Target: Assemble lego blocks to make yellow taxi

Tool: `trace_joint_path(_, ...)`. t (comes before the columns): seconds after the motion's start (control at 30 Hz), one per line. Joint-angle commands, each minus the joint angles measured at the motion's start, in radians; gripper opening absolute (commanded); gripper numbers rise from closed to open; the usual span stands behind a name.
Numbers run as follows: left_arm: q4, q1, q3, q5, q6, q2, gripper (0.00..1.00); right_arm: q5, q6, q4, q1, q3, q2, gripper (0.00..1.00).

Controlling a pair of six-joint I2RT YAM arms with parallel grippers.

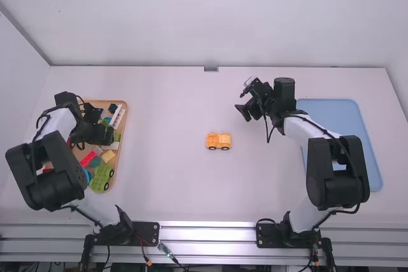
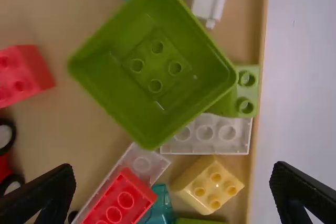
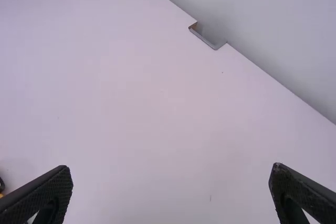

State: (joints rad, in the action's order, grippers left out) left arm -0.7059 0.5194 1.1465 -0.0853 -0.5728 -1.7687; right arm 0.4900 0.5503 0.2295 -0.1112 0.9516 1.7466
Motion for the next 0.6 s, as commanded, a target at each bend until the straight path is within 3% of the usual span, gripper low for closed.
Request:
trace_joint_path(0.0, -0.058, -0.011, 0.042, -0.013, -0.188, -0.064, 0.9, -0.002, -0.008, 0.001, 0.0, 0.005, -0.001, 0.99)
trace_joint_path(0.07, -0.082, -0.009, 0.055, -0.022, -0.253, -0.08, 0.8, -0.011, -0.01, -0.002, 0.0, 0.005, -0.001, 0.99)
trace_joint_path(0.57, -0.084, -0.009, 0.043, 0.015, -0.31, -0.079, 0.61, -0.125, -0.102, 0.079, 0.0, 0.005, -0.001, 0.99)
